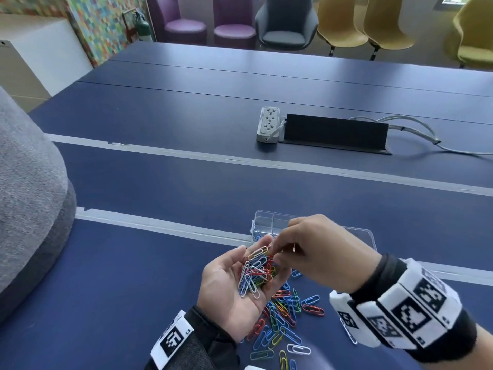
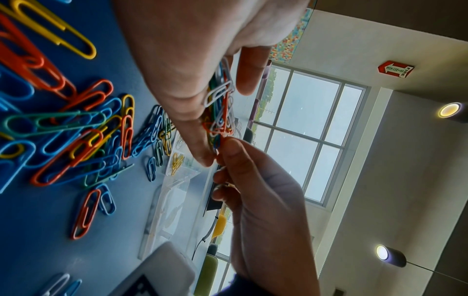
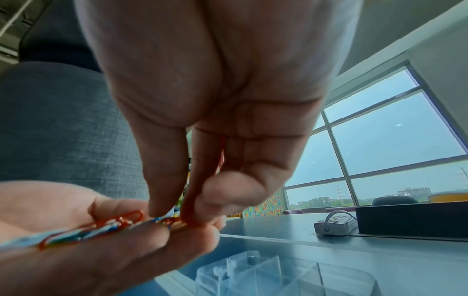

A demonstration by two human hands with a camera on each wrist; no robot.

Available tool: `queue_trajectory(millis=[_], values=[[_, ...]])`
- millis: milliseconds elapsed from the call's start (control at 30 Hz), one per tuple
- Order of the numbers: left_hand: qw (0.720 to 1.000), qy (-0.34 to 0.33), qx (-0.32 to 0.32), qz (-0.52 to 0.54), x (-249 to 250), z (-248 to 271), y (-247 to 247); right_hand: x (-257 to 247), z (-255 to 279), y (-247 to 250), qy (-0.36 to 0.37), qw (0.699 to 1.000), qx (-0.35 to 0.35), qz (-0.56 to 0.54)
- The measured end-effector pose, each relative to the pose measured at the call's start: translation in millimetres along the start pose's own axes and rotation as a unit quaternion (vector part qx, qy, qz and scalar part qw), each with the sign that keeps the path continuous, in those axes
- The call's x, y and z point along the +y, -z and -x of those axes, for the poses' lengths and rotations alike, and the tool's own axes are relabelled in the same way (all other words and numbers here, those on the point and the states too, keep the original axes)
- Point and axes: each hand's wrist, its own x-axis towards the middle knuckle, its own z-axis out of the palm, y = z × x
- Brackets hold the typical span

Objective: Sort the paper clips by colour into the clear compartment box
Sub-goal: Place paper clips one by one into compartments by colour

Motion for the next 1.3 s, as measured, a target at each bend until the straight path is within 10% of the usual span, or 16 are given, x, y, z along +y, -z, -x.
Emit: queue_trajectory(millis=[733,1300], values=[[1.0,-0.013,0.021,-0.019,-1.4,0.5,3.2,-10.8,3.7,-16.7,0.017,0.995,-0.009,-0.093],[0.999,-0.008,0.033,-0.033,-2.4,2.5,-0.9,-12.0,-5.3,-6.4,-0.111,0.866,0.04,-0.487]])
